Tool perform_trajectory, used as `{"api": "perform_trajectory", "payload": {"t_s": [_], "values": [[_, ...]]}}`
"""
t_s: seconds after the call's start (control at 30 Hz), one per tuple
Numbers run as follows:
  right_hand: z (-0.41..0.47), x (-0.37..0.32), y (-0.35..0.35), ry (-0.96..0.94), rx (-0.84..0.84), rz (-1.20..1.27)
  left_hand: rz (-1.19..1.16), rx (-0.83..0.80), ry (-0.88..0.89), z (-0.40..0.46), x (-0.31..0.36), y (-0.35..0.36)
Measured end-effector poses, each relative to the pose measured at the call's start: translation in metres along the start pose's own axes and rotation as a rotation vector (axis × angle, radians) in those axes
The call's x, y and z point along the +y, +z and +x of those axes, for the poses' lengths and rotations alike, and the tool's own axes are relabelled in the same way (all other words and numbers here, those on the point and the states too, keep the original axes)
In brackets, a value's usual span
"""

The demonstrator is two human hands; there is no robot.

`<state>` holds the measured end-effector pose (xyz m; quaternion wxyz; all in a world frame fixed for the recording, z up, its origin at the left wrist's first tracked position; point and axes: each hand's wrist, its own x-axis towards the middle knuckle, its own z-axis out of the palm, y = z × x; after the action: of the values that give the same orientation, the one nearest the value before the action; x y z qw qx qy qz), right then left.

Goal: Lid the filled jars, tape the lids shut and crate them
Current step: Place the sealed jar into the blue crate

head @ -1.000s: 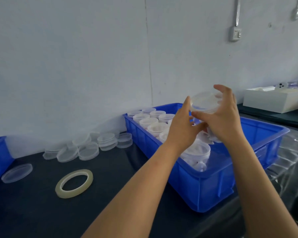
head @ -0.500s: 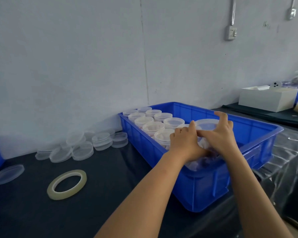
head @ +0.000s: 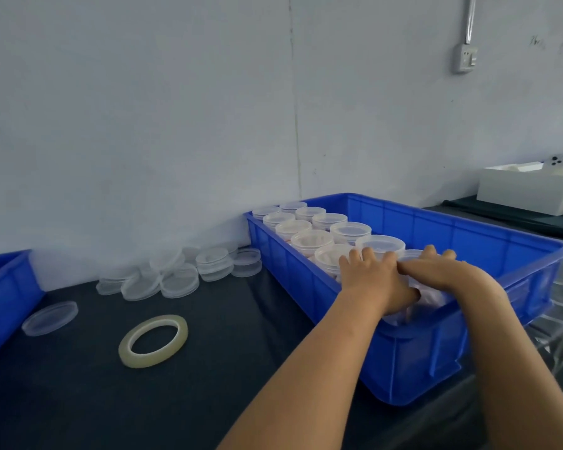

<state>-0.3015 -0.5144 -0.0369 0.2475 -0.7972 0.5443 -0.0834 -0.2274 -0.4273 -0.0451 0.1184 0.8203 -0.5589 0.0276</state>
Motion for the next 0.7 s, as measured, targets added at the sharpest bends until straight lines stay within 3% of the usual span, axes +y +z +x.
{"api": "perform_trajectory", "payload": {"t_s": [0.17, 0.27, 0.37, 0.5, 0.63, 0.7], "values": [[-0.032, -0.019, 0.01, -0.049, 0.219, 0.027, -0.139, 0.151, 0.028, -0.027, -0.016, -0.011], [-0.064, -0.049, 0.022, -0.264, 0.378, 0.021, -0.27, 0.343, 0.016, -0.058, -0.053, -0.029], [-0.102, -0.093, 0.043, -0.569, 0.384, 0.184, -0.333, 0.39, -0.107, -0.099, -0.103, -0.047], [-0.151, -0.156, 0.089, -0.864, 0.065, 0.424, -0.361, 0.415, -0.336, -0.162, -0.172, -0.065], [-0.191, -0.209, 0.143, -0.917, -0.359, 0.573, -0.275, 0.354, -0.615, -0.227, -0.226, -0.076], [-0.21, -0.23, 0.168, -0.942, -0.482, 0.583, -0.219, 0.327, -0.71, -0.256, -0.247, -0.081]]}}
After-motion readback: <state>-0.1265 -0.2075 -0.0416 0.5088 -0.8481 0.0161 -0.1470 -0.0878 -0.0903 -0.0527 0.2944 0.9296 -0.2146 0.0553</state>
